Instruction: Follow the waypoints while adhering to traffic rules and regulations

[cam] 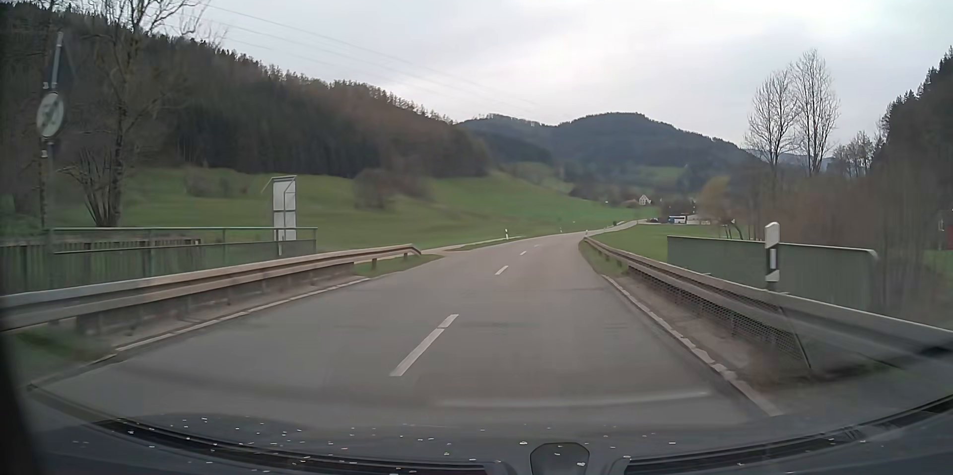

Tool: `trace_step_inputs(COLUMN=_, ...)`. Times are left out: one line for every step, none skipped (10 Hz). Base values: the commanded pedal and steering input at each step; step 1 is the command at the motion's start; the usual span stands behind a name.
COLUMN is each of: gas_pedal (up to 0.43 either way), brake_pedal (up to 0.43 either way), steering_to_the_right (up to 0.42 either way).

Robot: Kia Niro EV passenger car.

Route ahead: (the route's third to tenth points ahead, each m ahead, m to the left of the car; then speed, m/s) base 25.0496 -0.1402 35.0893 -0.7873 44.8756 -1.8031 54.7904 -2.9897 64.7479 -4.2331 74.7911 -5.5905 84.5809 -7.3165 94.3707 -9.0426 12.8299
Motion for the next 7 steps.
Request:
trace_step_inputs(gas_pedal=0.209, brake_pedal=0.0, steering_to_the_right=0.019)
trace_step_inputs(gas_pedal=0.228, brake_pedal=0.0, steering_to_the_right=0.019)
trace_step_inputs(gas_pedal=0.28, brake_pedal=0.0, steering_to_the_right=0.019)
trace_step_inputs(gas_pedal=0.287, brake_pedal=0.0, steering_to_the_right=0.018)
trace_step_inputs(gas_pedal=0.287, brake_pedal=0.0, steering_to_the_right=0.012)
trace_step_inputs(gas_pedal=0.287, brake_pedal=0.0, steering_to_the_right=0.011)
trace_step_inputs(gas_pedal=0.311, brake_pedal=0.0, steering_to_the_right=0.011)
